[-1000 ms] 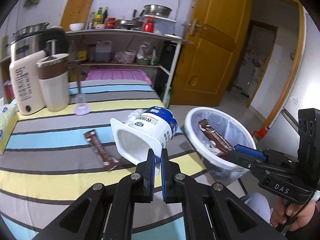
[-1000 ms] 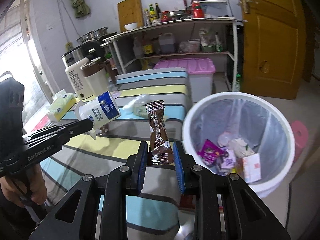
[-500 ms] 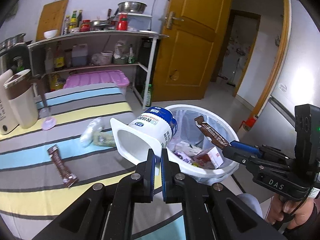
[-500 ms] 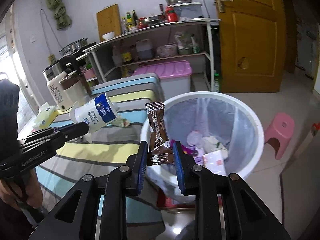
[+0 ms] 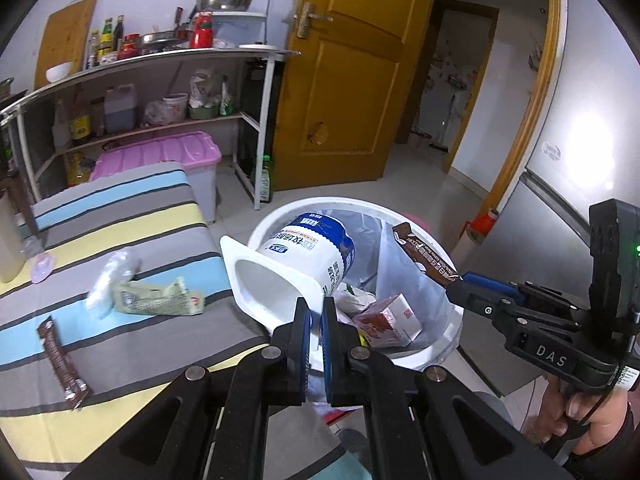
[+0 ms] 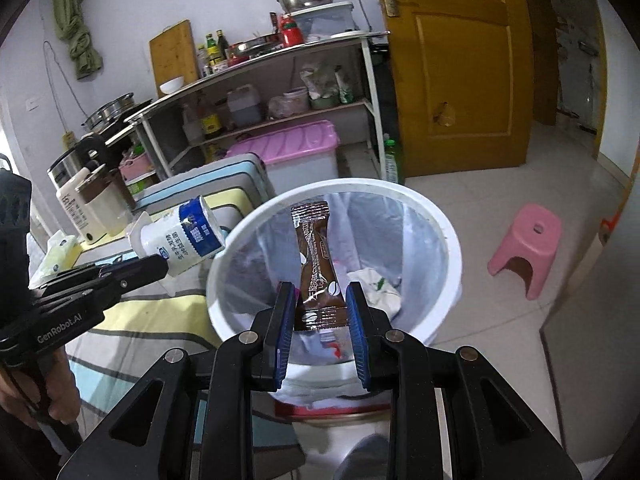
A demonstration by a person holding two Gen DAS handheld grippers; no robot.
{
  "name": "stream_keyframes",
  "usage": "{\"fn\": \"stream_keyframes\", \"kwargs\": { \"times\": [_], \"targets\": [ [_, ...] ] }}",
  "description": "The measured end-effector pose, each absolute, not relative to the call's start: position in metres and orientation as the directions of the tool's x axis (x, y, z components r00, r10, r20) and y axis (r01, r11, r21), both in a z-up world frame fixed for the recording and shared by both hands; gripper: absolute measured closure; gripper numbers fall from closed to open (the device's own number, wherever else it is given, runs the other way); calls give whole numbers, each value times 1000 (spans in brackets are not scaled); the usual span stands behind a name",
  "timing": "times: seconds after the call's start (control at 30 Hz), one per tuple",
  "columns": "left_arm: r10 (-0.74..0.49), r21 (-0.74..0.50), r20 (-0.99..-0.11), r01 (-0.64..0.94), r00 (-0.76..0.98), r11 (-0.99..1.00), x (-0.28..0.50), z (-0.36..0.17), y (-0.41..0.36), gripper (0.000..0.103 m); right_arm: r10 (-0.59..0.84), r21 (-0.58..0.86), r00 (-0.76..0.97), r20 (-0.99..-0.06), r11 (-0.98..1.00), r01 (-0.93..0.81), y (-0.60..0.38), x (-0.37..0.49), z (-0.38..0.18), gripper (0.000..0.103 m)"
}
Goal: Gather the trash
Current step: 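Carry the yogurt cup and chocolate bar over the trash bin with both tools, then open both tools to drop the yogurt cup and chocolate bar into the bin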
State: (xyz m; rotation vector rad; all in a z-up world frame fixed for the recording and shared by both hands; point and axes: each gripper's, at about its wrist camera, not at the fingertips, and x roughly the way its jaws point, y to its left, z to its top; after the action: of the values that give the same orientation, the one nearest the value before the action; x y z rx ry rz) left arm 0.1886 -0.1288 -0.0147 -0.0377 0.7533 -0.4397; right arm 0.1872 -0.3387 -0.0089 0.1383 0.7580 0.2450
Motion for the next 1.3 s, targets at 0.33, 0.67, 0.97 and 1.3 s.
{"fn": "stream_keyframes", "kwargs": {
  "times": [0.33, 0.67, 0.97, 1.3],
  "targets": [
    [-427, -190, -673, 417, 604, 889, 210, -27, -152, 98, 237, 205, 679, -695, 970, -130, -347, 201, -22, 76],
    [-445, -220, -681, 418, 582, 882, 222, -39, -157, 98, 224, 193, 647, -729, 974, -120, -347, 219, -34, 76],
    [-451, -246, -667, 397, 592, 884, 220, -36, -148, 94, 214, 187, 650, -729, 976, -112, -347, 215, -34, 76],
    [-415, -235, -643, 350, 643, 907, 195, -21, -123, 94, 253, 199, 682, -686, 967, -158, -331, 190, -13, 76]
  ]
}}
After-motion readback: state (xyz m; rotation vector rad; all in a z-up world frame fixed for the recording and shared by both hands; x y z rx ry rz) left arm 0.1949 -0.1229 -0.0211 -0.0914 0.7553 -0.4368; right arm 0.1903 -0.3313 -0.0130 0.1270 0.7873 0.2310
